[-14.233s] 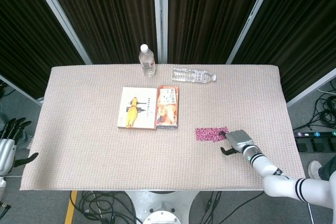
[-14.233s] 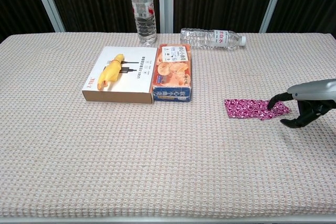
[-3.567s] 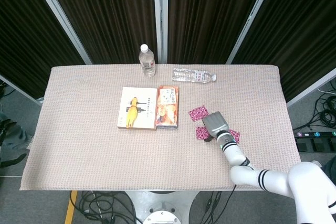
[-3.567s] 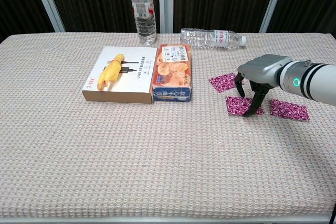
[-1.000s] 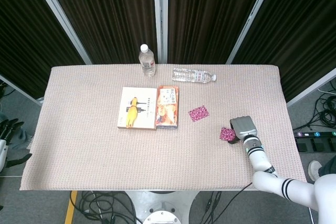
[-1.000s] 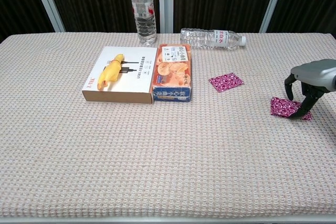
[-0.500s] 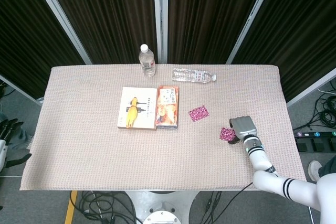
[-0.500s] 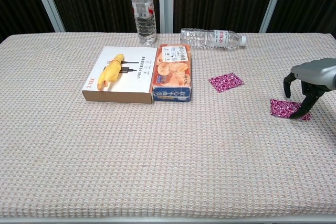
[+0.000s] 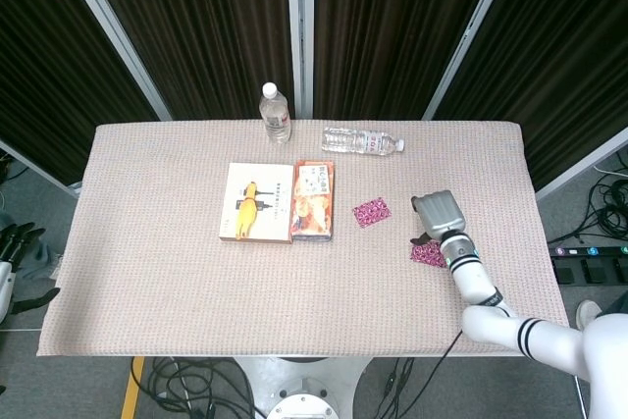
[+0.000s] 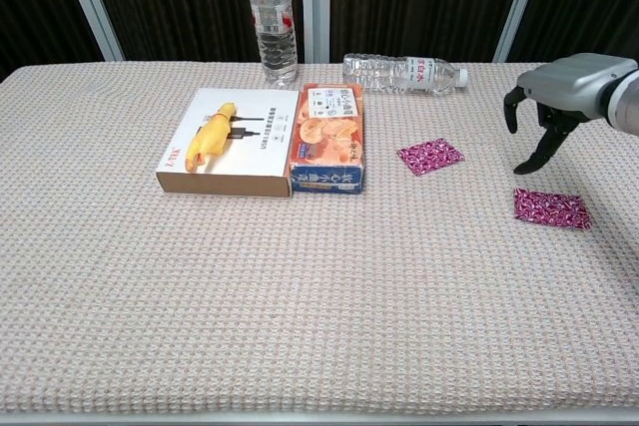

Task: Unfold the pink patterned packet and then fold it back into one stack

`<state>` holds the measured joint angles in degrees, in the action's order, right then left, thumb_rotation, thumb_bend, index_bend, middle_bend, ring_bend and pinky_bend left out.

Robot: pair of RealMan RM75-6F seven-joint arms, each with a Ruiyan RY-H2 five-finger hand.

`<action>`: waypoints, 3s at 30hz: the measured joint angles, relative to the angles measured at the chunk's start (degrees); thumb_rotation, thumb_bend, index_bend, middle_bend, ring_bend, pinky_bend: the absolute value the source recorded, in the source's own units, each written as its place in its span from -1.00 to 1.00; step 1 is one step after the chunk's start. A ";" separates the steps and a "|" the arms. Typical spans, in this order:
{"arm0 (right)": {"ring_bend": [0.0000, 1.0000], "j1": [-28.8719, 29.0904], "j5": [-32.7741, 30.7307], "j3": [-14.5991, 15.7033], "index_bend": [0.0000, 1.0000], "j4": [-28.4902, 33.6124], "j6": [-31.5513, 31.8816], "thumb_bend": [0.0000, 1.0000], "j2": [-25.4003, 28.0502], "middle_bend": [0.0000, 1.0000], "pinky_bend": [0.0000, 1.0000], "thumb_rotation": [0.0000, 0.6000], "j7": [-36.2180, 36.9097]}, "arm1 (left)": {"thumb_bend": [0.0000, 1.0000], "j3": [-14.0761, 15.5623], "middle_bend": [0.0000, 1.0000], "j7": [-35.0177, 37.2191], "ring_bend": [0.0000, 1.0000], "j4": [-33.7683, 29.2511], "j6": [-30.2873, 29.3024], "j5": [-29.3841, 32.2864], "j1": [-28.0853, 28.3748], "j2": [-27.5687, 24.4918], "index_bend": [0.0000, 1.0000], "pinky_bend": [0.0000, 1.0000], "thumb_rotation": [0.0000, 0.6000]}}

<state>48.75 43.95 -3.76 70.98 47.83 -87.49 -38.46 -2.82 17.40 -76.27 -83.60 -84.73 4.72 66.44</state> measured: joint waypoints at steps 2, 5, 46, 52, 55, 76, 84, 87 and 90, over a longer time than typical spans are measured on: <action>0.98 1.01 1.36 0.09 -0.22 -2.75 -0.78 -1.00 -1.38 0.92 0.87 0.44 -0.56 | -1.00 0.00 -0.55 0.04 -0.81 0.09 0.05 0.04 0.01 0.09 -0.58 -0.46 1.00; 0.98 2.90 3.82 0.00 -0.22 -7.92 -2.85 -1.00 -4.01 0.92 0.87 0.50 -0.72 | -1.00 0.03 -0.55 0.20 -0.81 0.35 0.35 0.20 0.03 0.17 -0.58 -0.46 1.00; 0.97 15.76 21.49 -2.35 -0.32 -37.20 -26.32 -1.00 -18.41 0.93 0.87 0.58 14.65 | -1.00 -0.52 -0.55 3.10 -0.81 3.98 3.53 2.11 1.02 0.76 -0.58 -0.46 1.00; 0.97 15.25 19.85 -2.28 -0.31 -34.83 -26.78 -1.00 -16.71 0.93 0.86 0.60 13.18 | -1.00 -0.65 -0.55 2.73 -0.81 3.50 3.15 1.94 1.07 0.68 -0.58 -0.46 1.00; 0.97 14.82 18.58 -2.12 -0.31 -33.38 -27.01 -1.00 -16.07 0.93 0.87 0.58 12.46 | -1.00 -0.55 -0.55 2.42 -0.81 3.26 3.12 1.88 1.02 0.71 -0.58 -0.46 1.00; 0.97 14.86 11.73 -0.61 -0.31 -31.22 -25.64 -1.00 -15.82 0.93 0.86 0.59 7.61 | -1.00 -0.68 -0.55 2.01 -0.81 3.00 3.02 1.85 1.12 0.41 -0.58 -0.46 1.00; 0.97 15.83 10.78 -0.36 -0.31 -34.06 -27.25 -1.00 -17.47 0.93 0.86 0.60 7.62 | -1.00 -0.72 -0.55 2.63 -0.81 3.66 3.23 2.13 1.06 0.48 -0.58 -0.46 1.00; 0.97 16.10 10.75 -0.24 -0.31 -34.95 -27.65 -1.00 -18.21 0.93 0.86 0.59 7.88 | -1.00 -0.76 -0.55 2.79 -0.81 3.81 3.30 2.17 1.10 0.45 -0.58 -0.46 1.00; 0.97 16.31 11.02 -0.19 -0.30 -35.44 -27.80 -1.00 -18.65 0.93 0.87 0.63 8.31 | -1.00 -0.75 -0.55 2.88 -0.81 3.90 3.37 2.21 1.09 0.44 -0.58 -0.46 1.00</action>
<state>65.06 54.97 -3.95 35.54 20.03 -106.14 -30.15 -3.56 20.28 -72.38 -80.23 -82.52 5.80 66.88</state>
